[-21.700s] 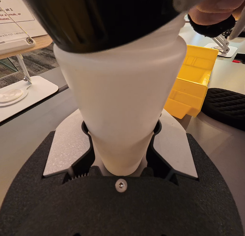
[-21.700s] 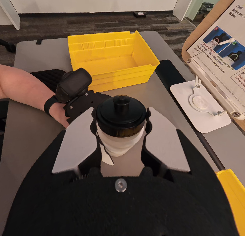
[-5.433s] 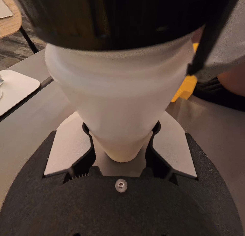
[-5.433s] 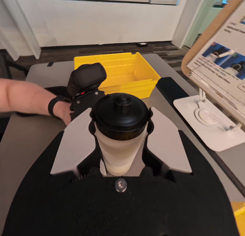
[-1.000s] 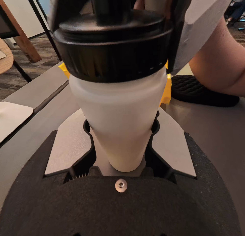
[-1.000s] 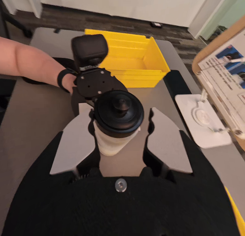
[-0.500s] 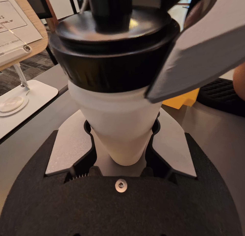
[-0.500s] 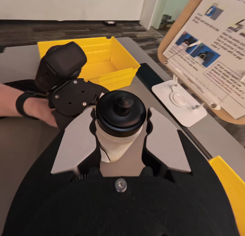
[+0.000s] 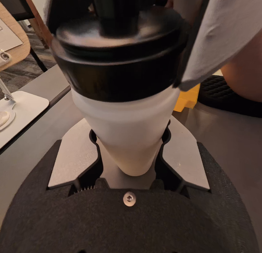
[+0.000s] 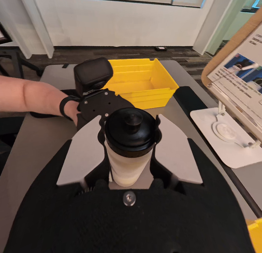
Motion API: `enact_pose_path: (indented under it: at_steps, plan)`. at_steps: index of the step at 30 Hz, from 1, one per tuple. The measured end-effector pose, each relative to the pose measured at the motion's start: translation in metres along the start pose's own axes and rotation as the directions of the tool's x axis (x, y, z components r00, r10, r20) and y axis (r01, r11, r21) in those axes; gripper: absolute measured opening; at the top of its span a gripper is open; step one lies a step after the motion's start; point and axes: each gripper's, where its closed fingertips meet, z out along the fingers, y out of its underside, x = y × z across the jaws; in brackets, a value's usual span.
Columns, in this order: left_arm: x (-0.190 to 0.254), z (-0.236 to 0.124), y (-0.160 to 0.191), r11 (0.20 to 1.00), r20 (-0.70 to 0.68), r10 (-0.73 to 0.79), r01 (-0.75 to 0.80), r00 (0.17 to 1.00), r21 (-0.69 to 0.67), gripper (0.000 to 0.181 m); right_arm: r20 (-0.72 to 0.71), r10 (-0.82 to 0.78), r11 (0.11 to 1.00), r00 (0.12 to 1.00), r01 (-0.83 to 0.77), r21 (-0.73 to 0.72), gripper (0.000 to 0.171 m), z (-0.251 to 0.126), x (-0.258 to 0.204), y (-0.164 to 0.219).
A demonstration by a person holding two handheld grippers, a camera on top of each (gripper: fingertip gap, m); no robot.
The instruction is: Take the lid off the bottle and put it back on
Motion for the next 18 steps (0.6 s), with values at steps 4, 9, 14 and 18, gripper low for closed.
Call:
enact_pose_path:
  at_steps: [4, 9, 14, 18]
  plan:
    - [-0.01, -0.002, 0.002, 0.998, 0.068, -0.053, 0.055, 0.996, -0.027, 0.092, -0.242, 0.062, 0.998, 0.968, -0.059, 0.02, 0.069, 0.009, 0.012, -0.003]
    - [-0.008, -0.002, 0.002, 0.999, 0.039, -0.031, 0.032, 0.999, -0.034, 0.092, -0.25, 0.018, 0.999, 0.968, -0.024, -0.023, 0.074, 0.009, 0.01, -0.002]
    - [0.004, -0.001, 0.001, 0.999, -0.056, 0.025, -0.027, 0.998, -0.021, 0.093, 0.036, 0.0, 1.0, 0.999, 0.0, 0.006, 0.079, -0.006, 0.002, 0.001]
    - [0.003, -0.001, 0.002, 0.999, -0.043, 0.017, -0.018, 0.999, -0.033, 0.093, 0.067, 0.009, 1.0, 0.998, -0.009, 0.012, 0.072, -0.004, -0.002, 0.001]
